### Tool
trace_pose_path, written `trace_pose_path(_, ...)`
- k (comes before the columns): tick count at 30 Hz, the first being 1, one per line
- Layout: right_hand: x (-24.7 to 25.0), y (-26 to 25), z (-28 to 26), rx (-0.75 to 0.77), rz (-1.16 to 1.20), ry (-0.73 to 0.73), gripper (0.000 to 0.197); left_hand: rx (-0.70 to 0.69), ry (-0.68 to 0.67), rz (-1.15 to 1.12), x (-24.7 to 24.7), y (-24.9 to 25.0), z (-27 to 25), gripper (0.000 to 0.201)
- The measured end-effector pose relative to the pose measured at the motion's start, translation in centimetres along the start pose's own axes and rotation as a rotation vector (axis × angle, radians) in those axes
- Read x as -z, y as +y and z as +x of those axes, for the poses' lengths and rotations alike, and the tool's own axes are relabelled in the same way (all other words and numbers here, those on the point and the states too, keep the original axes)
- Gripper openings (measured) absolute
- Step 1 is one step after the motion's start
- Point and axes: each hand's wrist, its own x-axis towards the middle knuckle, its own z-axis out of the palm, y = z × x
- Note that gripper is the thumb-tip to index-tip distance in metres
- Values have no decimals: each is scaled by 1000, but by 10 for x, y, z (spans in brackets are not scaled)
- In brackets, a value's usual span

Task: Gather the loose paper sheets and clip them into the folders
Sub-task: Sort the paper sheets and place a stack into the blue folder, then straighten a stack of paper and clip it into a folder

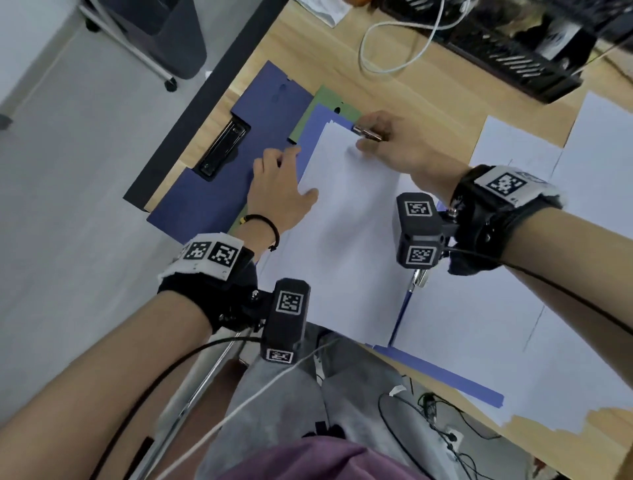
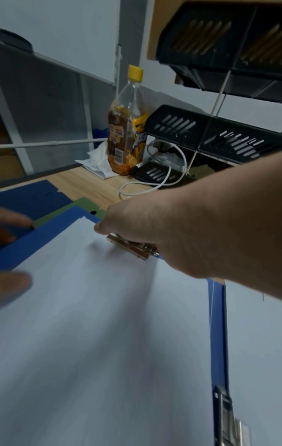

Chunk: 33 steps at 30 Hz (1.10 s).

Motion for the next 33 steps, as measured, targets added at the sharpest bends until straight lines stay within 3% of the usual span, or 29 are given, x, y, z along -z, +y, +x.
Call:
trace_pose_path(4,-5,9,-18,34,-284,-53,65,44,-11,-31,6,11,24,66)
trace_pose_path(7,-8,27,-29,-57,-313,79,78,78,-41,-234,9,10,35,59)
trace_pose_path(9,-4,36,-40,-155,-189,214,65,144,-69,-391,16,11,38,49)
trace_pose_path(12,8,50,-58,-271,83,370,52,170,-175,-476,36,16,40,6)
trace_pose_path(14,14,56,-69,-330,305,365,43,139,-310,-521,54,24,36,15)
trace_pose_path(18,23,61,-87,-348,529,220,36,21,-480,-605,88,57,20,9)
trace_pose_path(21,36,57,-112,-283,618,90,43,-97,-593,-627,97,102,6,13)
trace_pose_path(24,50,54,-143,-236,763,-30,60,-172,-743,-661,89,156,-12,32)
trace_pose_path(26,63,56,-164,-197,833,-76,54,-212,-836,-671,74,189,-26,38)
trace_pose_path(29,91,71,-214,-99,976,29,39,-281,-900,-562,39,231,-49,41)
trace_pose_path(33,124,122,-297,-97,1157,133,58,-347,-913,-402,-23,273,-77,35)
